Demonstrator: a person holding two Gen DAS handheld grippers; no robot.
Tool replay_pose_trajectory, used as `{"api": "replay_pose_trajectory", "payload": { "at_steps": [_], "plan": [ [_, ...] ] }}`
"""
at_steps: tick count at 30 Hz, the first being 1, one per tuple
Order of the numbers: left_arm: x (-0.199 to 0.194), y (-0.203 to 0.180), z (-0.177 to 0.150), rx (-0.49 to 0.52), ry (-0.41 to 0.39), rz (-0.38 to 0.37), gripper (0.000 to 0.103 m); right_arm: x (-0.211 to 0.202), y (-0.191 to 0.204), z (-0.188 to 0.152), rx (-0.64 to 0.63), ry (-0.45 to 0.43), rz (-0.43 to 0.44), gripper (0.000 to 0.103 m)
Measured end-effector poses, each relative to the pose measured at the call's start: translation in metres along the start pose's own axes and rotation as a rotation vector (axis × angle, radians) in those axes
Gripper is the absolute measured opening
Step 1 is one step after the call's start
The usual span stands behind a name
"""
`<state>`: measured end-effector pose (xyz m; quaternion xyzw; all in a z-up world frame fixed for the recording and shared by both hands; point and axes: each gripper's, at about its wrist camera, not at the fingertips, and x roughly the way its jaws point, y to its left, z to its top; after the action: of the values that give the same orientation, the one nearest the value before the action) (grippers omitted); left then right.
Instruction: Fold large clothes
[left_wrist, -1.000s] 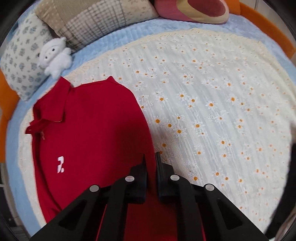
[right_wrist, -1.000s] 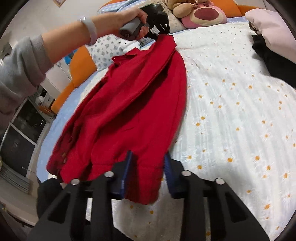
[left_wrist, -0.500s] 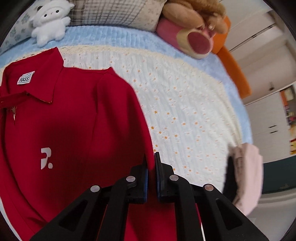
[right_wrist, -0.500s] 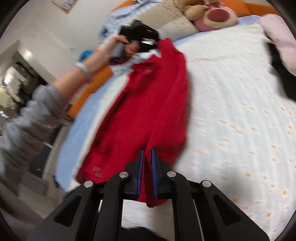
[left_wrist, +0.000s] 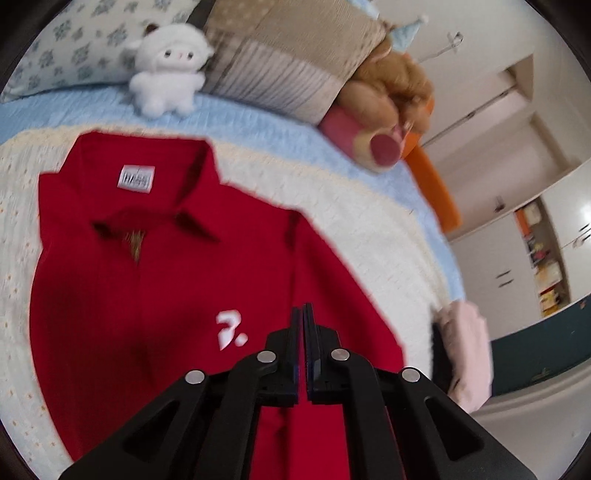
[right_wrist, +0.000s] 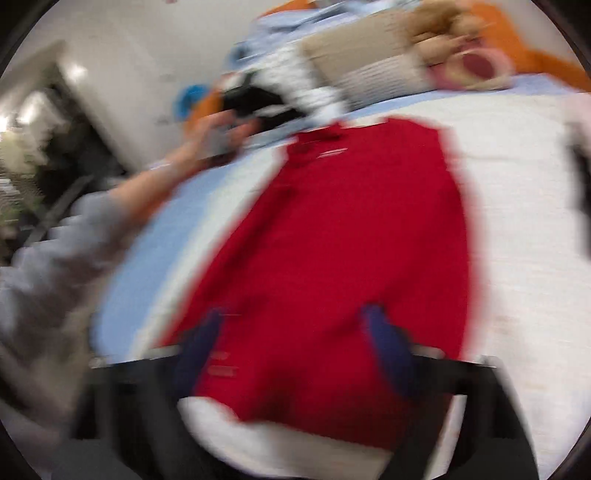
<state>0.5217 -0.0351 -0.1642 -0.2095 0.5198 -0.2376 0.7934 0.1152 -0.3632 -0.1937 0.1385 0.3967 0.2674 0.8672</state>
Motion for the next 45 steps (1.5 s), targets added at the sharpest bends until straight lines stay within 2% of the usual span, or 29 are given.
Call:
{"api": "replay_pose_trajectory", "payload": {
  "at_steps": [1, 2, 5, 7, 8, 12, 15, 18, 19, 20, 22, 25, 27, 28, 29, 30, 32, 34, 38, 41, 43, 45],
  "plan": [
    [0.005, -0.003, -0.001, 0.009, 0.014, 0.015, 0.013, 0.001, -0.008, -0.002, 0.017, 0.011, -0.024, 0.085],
    [0.012, -0.011, -0.003, 0.024, 0.032, 0.036, 0.023, 0.0, -0.024, -0.005, 0.059, 0.035, -0.039, 0.085],
    [0.036, -0.044, -0.005, 0.073, 0.064, 0.078, 0.038, -0.008, -0.057, -0.016, 0.157, 0.044, -0.023, 0.085],
    [0.056, -0.067, -0.007, 0.098, 0.088, 0.092, 0.049, -0.008, -0.068, -0.023, 0.181, 0.055, -0.007, 0.085],
    [0.069, -0.082, -0.008, 0.113, 0.104, 0.111, 0.051, -0.005, -0.069, -0.024, 0.183, 0.062, 0.001, 0.085],
    [0.122, -0.127, -0.018, 0.149, 0.171, 0.218, 0.052, 0.001, -0.073, -0.036, 0.181, 0.092, 0.017, 0.085],
    [0.159, -0.154, -0.024, 0.181, 0.194, 0.362, 0.052, 0.013, -0.072, -0.043, 0.195, 0.113, 0.009, 0.084],
    [0.186, -0.175, -0.03, 0.216, 0.204, 0.491, 0.052, 0.019, -0.069, -0.043, 0.165, 0.109, 0.002, 0.076],
    [0.194, -0.18, -0.032, 0.232, 0.204, 0.53, 0.052, 0.02, -0.065, -0.043, 0.153, 0.107, 0.003, 0.065],
    [0.199, -0.184, -0.034, 0.244, 0.203, 0.559, 0.052, 0.018, -0.064, -0.042, 0.149, 0.099, 0.001, 0.059],
    [0.209, -0.187, -0.038, 0.271, 0.211, 0.631, 0.052, 0.017, -0.059, -0.04, 0.127, 0.093, -0.011, 0.057],
    [0.222, -0.186, -0.044, 0.307, 0.227, 0.7, 0.052, 0.029, -0.055, -0.04, 0.098, 0.135, -0.074, 0.057],
    [0.224, -0.187, -0.05, 0.34, 0.216, 0.719, 0.05, 0.029, -0.053, -0.042, 0.094, 0.132, -0.087, 0.054],
    [0.222, -0.188, -0.052, 0.354, 0.198, 0.728, 0.046, 0.027, -0.051, -0.042, 0.083, 0.123, -0.108, 0.039],
    [0.22, -0.188, -0.052, 0.361, 0.189, 0.733, 0.039, 0.026, -0.051, -0.041, 0.085, 0.116, -0.115, 0.027],
    [0.219, -0.188, -0.052, 0.365, 0.188, 0.73, 0.036, 0.024, -0.05, -0.04, 0.087, 0.108, -0.115, 0.023],
    [0.215, -0.185, -0.049, 0.358, 0.193, 0.724, 0.019, 0.02, -0.042, -0.037, 0.054, 0.102, -0.149, 0.019],
    [0.209, -0.181, -0.042, 0.331, 0.198, 0.684, 0.015, 0.016, -0.031, -0.036, 0.008, 0.092, -0.195, 0.018],
    [0.186, -0.168, -0.031, 0.244, 0.19, 0.564, 0.012, 0.01, -0.017, -0.032, -0.023, 0.079, -0.235, 0.017],
    [0.169, -0.159, -0.027, 0.21, 0.183, 0.452, 0.012, -0.001, -0.007, -0.026, 0.014, 0.042, -0.163, 0.017],
    [0.154, -0.149, -0.023, 0.17, 0.172, 0.357, 0.012, -0.001, 0.005, -0.02, -0.025, 0.047, -0.182, 0.017],
    [0.135, -0.132, -0.017, 0.115, 0.159, 0.235, 0.012, -0.004, 0.011, -0.013, 0.018, 0.033, -0.063, 0.015]
  ]
}}
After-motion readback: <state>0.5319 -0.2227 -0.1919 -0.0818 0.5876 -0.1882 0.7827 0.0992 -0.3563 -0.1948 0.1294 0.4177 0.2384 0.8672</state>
